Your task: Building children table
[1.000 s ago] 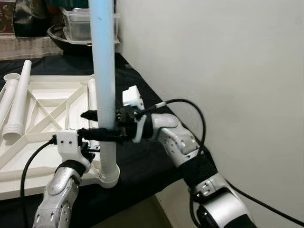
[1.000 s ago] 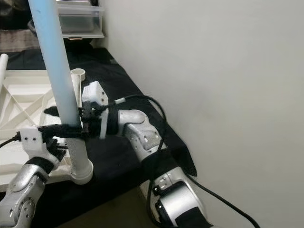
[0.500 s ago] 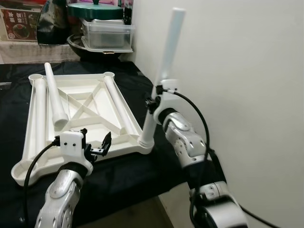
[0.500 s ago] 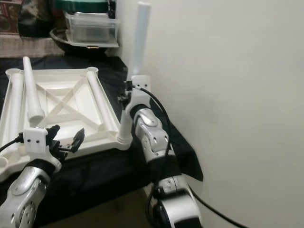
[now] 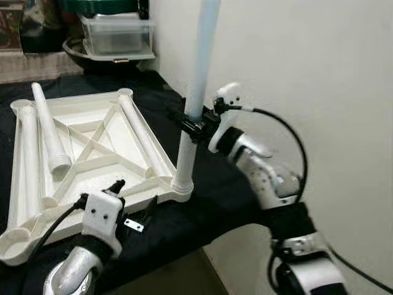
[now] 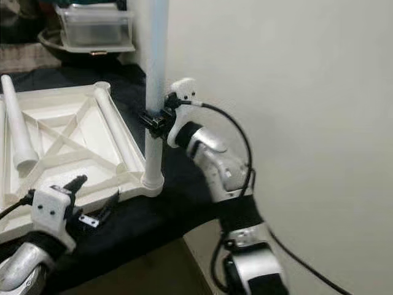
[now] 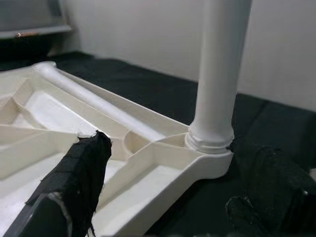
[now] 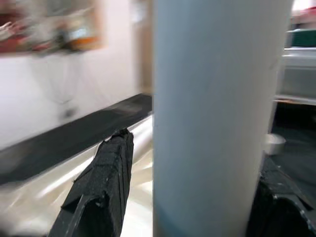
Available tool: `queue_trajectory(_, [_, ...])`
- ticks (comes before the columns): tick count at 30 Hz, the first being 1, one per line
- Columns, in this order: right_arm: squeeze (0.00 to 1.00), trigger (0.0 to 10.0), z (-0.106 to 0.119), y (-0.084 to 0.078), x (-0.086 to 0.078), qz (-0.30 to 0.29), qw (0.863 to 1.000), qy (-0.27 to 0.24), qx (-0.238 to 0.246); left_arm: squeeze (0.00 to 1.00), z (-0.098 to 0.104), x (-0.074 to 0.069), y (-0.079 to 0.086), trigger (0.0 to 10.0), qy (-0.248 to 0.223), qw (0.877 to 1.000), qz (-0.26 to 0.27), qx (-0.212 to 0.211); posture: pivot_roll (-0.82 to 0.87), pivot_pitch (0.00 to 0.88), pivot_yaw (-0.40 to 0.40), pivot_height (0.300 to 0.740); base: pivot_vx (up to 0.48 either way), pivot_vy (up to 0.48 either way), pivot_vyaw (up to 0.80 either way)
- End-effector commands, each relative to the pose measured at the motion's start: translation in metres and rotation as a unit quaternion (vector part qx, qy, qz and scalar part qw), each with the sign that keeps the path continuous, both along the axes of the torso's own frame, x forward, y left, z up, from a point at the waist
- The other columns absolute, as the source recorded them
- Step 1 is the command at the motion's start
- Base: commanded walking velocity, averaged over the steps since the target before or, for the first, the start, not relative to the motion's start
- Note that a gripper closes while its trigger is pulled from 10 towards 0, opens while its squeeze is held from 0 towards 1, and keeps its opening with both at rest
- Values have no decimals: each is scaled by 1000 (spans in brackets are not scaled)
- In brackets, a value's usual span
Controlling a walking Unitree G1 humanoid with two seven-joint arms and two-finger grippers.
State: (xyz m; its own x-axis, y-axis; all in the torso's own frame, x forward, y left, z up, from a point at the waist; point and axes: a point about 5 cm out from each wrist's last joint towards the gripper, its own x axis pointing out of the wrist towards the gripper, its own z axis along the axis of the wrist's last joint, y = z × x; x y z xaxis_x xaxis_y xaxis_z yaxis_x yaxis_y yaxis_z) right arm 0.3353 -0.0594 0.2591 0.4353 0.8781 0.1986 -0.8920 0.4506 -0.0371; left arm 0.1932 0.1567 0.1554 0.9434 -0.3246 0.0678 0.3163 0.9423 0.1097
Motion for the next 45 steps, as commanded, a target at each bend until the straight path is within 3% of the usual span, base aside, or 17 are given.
queue_trajectory(1, [0, 10000, -3, 11, -12, 85, 996, -11, -25, 0, -1, -6, -4, 10000, 9, 1000, -8, 1, 143, 0, -126, 740, 0, 0, 0])
queue_trajectory(9, [0, 10000, -38, 43, 12, 120, 988, 35, -93, 0, -15, -26, -13, 10000, 45, 999, 5, 8, 199, 0, -148, 740, 0, 0, 0])
queue_trajectory(10, [0, 2078, -36, 48, 15, 99, 991, 45, -76, 0, -14, -27, -14, 10000, 48, 999, 6, 8, 209, 0, -152, 740, 0, 0, 0])
queue_trajectory(12, [0, 0, -35, 51, 22, 45, 996, 56, -62, 0, -13, -28, -14, 10000, 49, 999, 8, 9, 210, 0, -152, 740, 0, 0, 0])
queue_trajectory(13, [0, 0, -37, 48, 38, -89, 991, 83, -59, 0, -14, -29, -15, 10000, 51, 999, 10, 11, 214, 0, -152, 740, 0, 0, 0])
queue_trajectory(14, [0, 0, -37, 48, 38, -89, 991, 83, -59, 0, -14, -29, -15, 10000, 51, 999, 10, 11, 214, 0, -152, 740, 0, 0, 0])
queue_trajectory(17, [0, 0, -59, 1, 54, -404, 899, 170, -21, 0, -19, -33, -12, 10000, 60, 998, 18, 24, 213, 0, -146, 740, 0, 0, 0])
queue_trajectory(20, [0, 0, -71, -16, 40, -460, 870, 178, -2, 0, -22, -31, -10, 10000, 63, 997, 23, 27, 191, 0, -123, 740, 0, 0, 0])
queue_trajectory(24, [0, 0, -76, -18, 21, -447, 876, 180, 4, 0, -29, -23, -8, 10000, 69, 997, 17, 33, 150, 0, -85, 740, 0, 0, 0])
queue_trajectory(25, [0, 10000, -75, -16, 15, -425, 886, 186, 15, 0, -34, -20, -8, 10000, 74, 997, 12, 32, 110, 0, -51, 740, 0, 0, 0])
queue_trajectory(28, [0, 10000, -74, -14, 11, -410, 892, 189, 23, 0, -36, -17, -9, 10000, 77, 997, 8, 30, 110, 0, -51, 740, 0, 0, 0])
queue_trajectory(30, [0, 10000, -61, -10, 0, -355, 921, 150, 54, 0, -47, -13, -13, 10000, 88, 995, -15, 38, 53, 0, -3, 740, 0, 0, 0])
queue_trajectory(31, [1000, 10000, -54, -9, -3, -329, 934, 125, 64, 0, -51, -11, -14, 10000, 94, 995, -26, 29, 43, 0, 6, 740, 0, 0, 0])
queue_trajectory(35, [1000, 10000, -44, -6, -6, -296, 947, 104, 72, 0, -54, -11, -14, 10000, 101, 994, -37, 4, 23, 0, 27, 740, 0, 0, 0])
queue_trajectory(36, [125, 10000, -38, -5, -6, -275, 954, 96, 71, 0, -55, -11, -13, 10000, 104, 994, -44, -11, 19, 0, 32, 740, 0, 0, 0])
queue_trajectory(37, [0, 10000, -32, -3, -6, -238, 965, 87, 69, 0, -55, -11, -11, 10000, 105, 993, -49, -19, 15, 0, 39, 740, 0, 0, 0])
queue_trajectory(45, [0, 10000, -19, 6, -7, -93, 994, 49, 23, 0, -56, -8, -9, 10000, 98, 993, -58, -36, 26, 0, 31, 740, 0, 0, 0])
